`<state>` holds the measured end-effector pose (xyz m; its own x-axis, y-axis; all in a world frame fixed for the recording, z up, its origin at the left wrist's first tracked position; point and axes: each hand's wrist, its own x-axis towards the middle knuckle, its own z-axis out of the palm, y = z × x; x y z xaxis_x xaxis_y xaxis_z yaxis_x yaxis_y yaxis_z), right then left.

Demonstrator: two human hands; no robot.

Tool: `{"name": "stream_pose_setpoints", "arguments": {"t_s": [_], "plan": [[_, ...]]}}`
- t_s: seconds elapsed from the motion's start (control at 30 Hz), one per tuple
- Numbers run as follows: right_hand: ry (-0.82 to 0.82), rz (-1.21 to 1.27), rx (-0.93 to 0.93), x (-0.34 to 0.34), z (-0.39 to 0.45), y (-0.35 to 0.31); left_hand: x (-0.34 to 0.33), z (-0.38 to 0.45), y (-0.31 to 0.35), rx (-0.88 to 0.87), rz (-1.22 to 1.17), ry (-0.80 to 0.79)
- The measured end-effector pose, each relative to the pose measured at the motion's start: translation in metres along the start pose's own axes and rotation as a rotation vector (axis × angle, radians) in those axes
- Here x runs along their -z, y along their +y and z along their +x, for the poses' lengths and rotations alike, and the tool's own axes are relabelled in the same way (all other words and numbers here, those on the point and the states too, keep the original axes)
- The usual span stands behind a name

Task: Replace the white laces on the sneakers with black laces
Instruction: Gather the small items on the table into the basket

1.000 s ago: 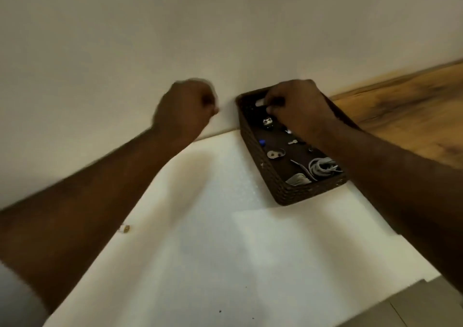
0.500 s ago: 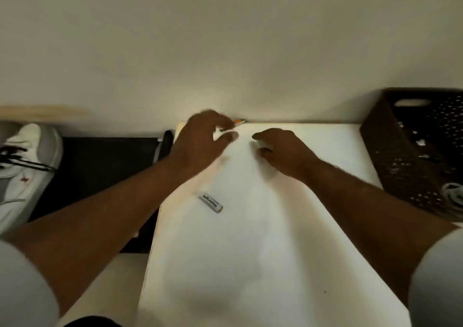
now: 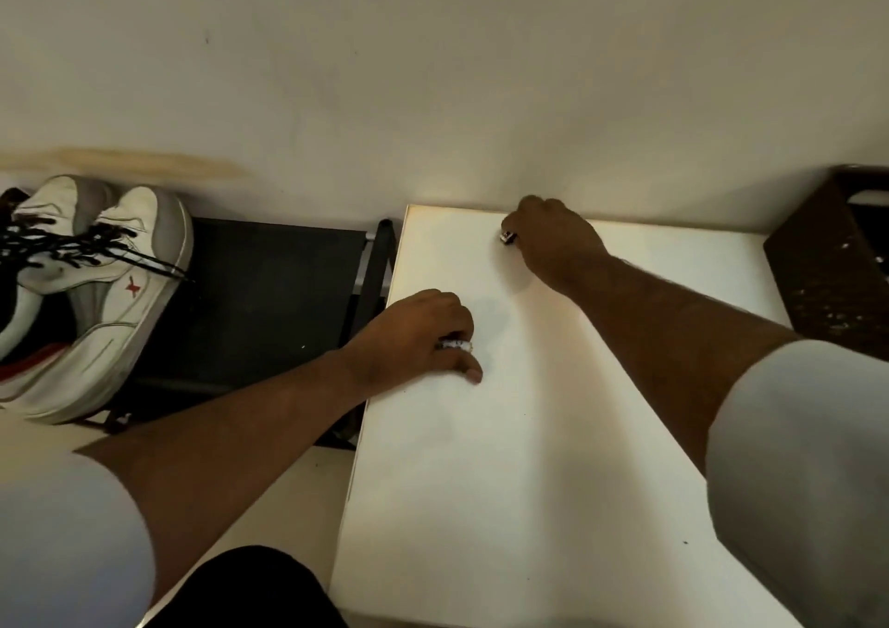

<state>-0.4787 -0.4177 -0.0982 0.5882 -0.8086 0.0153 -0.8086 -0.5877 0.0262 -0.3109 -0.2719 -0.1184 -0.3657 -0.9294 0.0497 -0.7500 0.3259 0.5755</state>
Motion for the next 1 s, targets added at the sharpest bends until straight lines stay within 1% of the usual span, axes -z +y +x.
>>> {"name": "stream_pose_setpoints", "arguments": {"t_s": [0.07,0.13,0.2,0.27,0.33,0.4,0.43,0.5,0.57,0.6,0.67,0.77,0.83,1.0], "plan": [[0.009,-0.023,0.076,-0.001,-0.014,0.008,0.001,0.006,0.003,0.036,-0.048,0.077],[0.021,-0.041,0.142,0.006,-0.032,0.021,0.003,0.016,0.011,0.108,-0.175,0.135],[0.051,0.016,0.12,0.025,-0.053,0.04,0.003,0.033,0.026,0.173,-0.343,0.183],[0.095,0.179,0.019,0.056,-0.077,0.064,0.003,0.055,0.046,0.207,-0.443,0.231],[0.161,0.326,-0.098,0.097,-0.104,0.098,0.001,0.082,0.077,0.204,-0.498,0.24],[0.205,0.428,-0.233,0.132,-0.128,0.132,0.002,0.109,0.113,0.159,-0.526,0.232],[0.235,0.451,-0.313,0.147,-0.143,0.155,0.001,0.127,0.139,0.105,-0.522,0.218],[0.27,0.465,-0.464,0.16,-0.167,0.2,-0.001,0.161,0.191,-0.027,-0.454,0.186],[0.236,0.429,-0.574,0.154,-0.183,0.235,-0.007,0.195,0.234,-0.131,-0.316,0.108],[0.209,0.421,-0.616,0.146,-0.193,0.253,-0.015,0.215,0.253,-0.15,-0.234,0.041],[0.127,0.409,-0.659,0.124,-0.205,0.279,-0.035,0.248,0.28,-0.132,-0.039,-0.095],[-0.03,0.318,-0.643,0.087,-0.212,0.299,-0.067,0.284,0.303,-0.102,0.276,-0.204],[-0.078,0.288,-0.628,0.07,-0.211,0.306,-0.083,0.3,0.31,-0.092,0.398,-0.221],[-0.122,0.255,-0.586,0.057,-0.21,0.307,-0.115,0.321,0.315,-0.09,0.414,-0.312]]}}
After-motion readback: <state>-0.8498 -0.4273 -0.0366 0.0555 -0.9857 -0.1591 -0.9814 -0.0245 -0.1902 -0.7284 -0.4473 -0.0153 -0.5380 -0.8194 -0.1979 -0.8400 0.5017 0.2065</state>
